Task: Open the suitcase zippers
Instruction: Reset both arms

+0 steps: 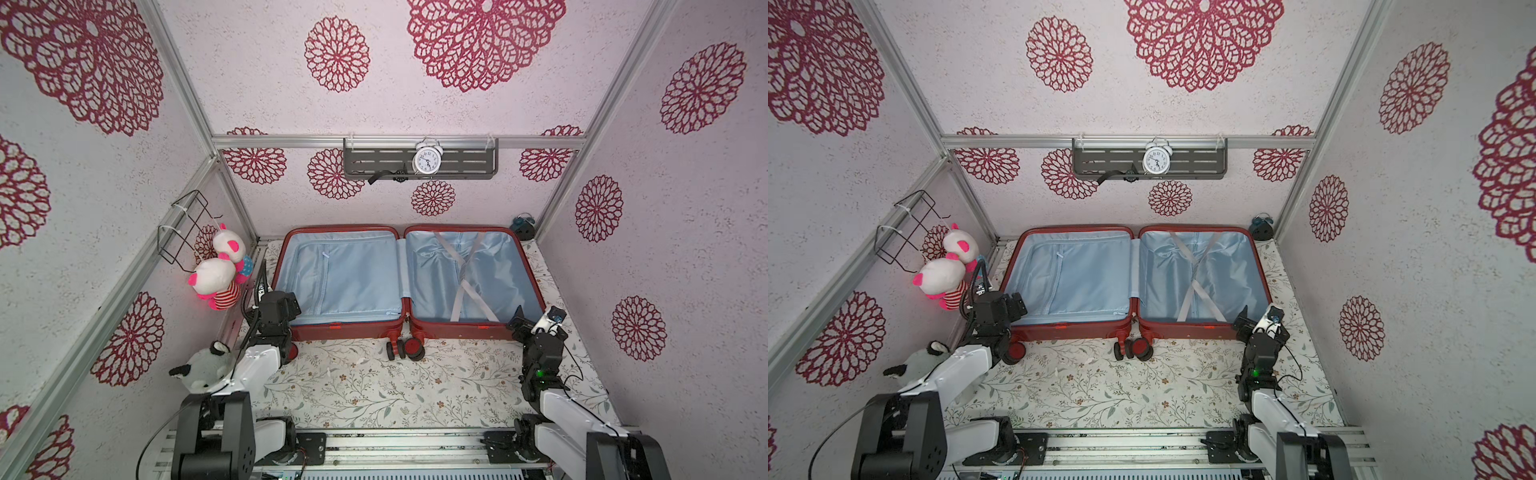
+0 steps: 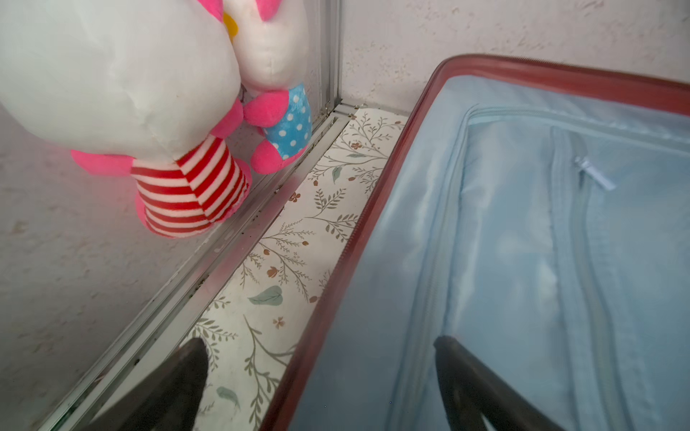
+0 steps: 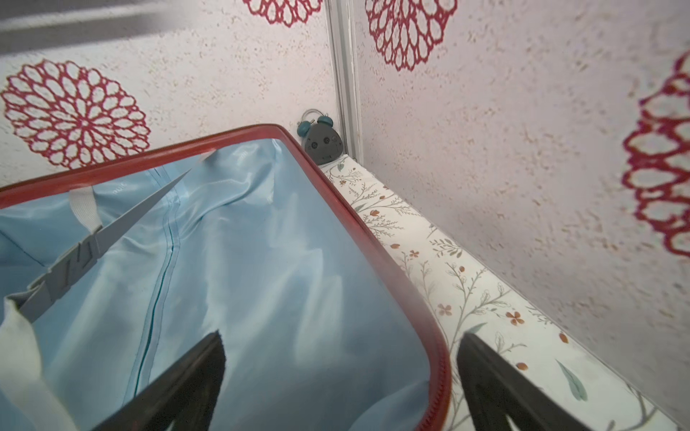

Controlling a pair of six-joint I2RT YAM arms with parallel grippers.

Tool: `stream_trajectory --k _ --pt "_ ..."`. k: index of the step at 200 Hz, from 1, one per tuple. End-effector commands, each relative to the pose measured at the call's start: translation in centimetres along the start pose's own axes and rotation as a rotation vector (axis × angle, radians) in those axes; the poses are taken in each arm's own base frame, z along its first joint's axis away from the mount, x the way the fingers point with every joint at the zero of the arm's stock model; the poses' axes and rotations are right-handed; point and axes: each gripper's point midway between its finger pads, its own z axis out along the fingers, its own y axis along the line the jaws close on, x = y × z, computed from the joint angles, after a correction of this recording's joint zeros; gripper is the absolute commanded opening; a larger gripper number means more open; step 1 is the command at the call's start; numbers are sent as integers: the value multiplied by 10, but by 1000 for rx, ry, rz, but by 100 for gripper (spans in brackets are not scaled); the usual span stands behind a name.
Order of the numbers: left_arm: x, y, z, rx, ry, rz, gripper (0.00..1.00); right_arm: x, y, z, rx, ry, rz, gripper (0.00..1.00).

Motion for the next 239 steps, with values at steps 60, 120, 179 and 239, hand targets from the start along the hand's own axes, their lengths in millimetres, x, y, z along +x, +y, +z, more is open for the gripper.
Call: stream_trajectory --k 60,120,179,239 --pt "-16 -33 22 135 -194 81 98 6 24 18 -88 -102 -108 99" --pt "-6 -24 31 198 -190 4 98 29 51 54 -158 61 -199 99" --pt "-7 -24 29 200 -194 5 98 28 54 51 -168 55 -216 99" --pt "-6 -24 30 200 -193 5 98 29 55 52 -170 57 -215 99"
